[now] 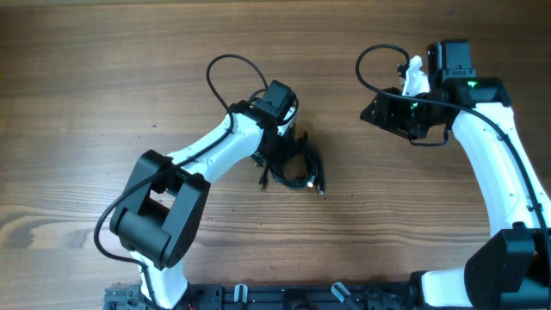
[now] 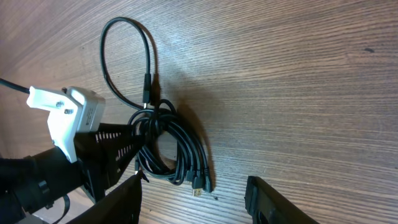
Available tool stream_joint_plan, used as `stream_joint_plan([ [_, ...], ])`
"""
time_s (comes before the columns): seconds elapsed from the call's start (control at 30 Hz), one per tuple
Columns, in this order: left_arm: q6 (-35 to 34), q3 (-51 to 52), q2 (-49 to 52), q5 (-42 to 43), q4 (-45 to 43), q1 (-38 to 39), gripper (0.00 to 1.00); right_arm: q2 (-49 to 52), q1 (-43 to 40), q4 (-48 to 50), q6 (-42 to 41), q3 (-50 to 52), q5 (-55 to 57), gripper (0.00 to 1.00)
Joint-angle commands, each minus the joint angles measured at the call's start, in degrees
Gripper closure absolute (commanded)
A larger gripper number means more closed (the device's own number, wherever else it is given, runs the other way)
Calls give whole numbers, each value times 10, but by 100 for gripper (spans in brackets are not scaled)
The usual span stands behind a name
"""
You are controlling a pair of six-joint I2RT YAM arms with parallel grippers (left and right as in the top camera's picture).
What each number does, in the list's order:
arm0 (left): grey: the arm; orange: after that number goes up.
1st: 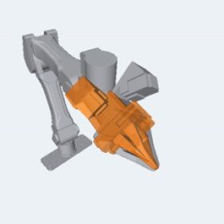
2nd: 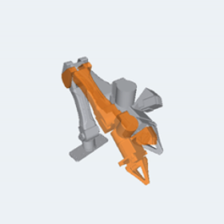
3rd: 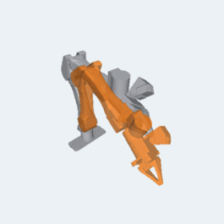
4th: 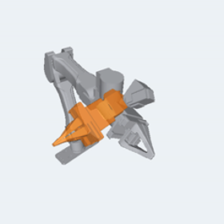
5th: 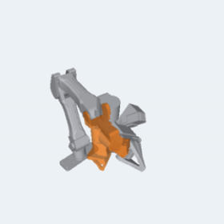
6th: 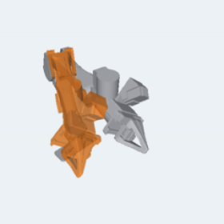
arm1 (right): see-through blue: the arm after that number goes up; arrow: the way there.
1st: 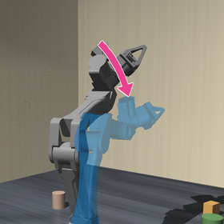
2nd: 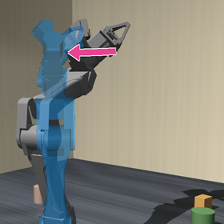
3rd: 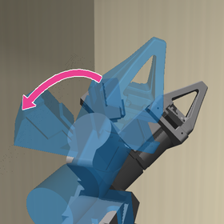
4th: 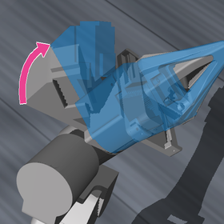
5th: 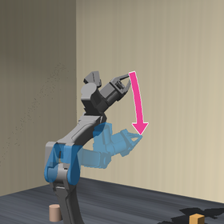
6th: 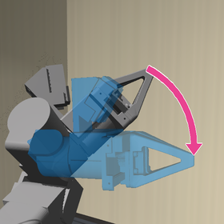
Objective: Untangle cables
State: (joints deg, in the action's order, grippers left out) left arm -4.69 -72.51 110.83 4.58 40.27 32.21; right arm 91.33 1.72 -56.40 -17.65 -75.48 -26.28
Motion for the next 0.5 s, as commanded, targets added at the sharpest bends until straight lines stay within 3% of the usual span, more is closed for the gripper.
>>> stream_joint_plan([
  [0.0, -21, -6, -3, 12, 7, 6, 67, 6, 3, 2, 10, -9, 8, 44],
  [0.23, -38, -6, -2, 12, 7, 6, 78, 8, 3, -1, 9, -9, 8, 44],
  [0.47, -62, 0, 15, 11, -3, 27, 79, 11, 3, -2, 10, -9, 8, 44],
])
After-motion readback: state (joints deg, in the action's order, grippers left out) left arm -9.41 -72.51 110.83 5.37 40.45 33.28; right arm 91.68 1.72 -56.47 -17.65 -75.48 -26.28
